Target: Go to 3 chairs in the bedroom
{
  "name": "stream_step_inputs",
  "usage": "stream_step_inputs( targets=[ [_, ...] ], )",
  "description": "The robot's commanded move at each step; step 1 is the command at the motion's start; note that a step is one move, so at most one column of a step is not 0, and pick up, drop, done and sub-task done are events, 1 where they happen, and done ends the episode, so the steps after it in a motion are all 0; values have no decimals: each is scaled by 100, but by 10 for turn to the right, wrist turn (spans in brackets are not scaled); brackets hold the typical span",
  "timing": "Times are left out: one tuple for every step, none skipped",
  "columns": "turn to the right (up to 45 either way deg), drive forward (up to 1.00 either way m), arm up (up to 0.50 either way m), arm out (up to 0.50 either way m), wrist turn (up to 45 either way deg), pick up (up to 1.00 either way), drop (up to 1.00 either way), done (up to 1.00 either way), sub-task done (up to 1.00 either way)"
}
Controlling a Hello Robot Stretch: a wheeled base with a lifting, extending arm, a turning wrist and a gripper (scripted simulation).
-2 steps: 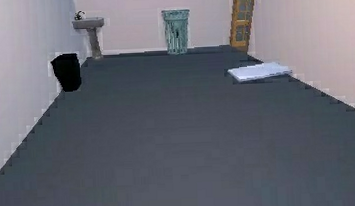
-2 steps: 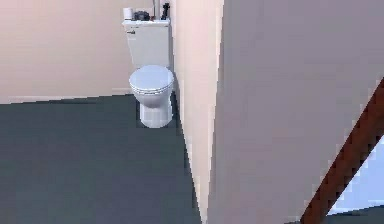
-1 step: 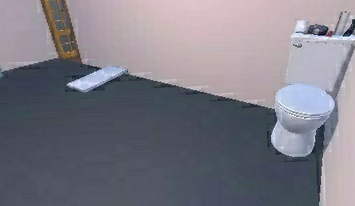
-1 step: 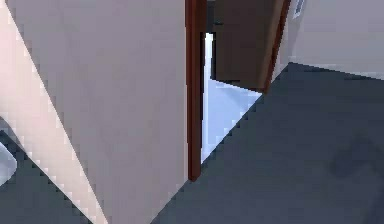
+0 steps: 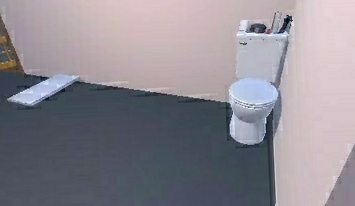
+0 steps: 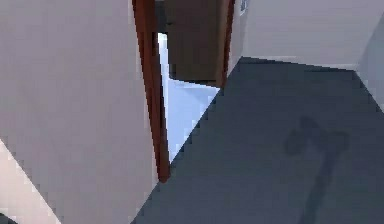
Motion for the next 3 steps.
stream_step_inputs(
  targets=[
    [0,20,0,0,0,0,0,0,0],
    [-420,0,0,0,0,0,0,0,0],
    [0,100,0,0,0,0,0,0,0]
  ],
)
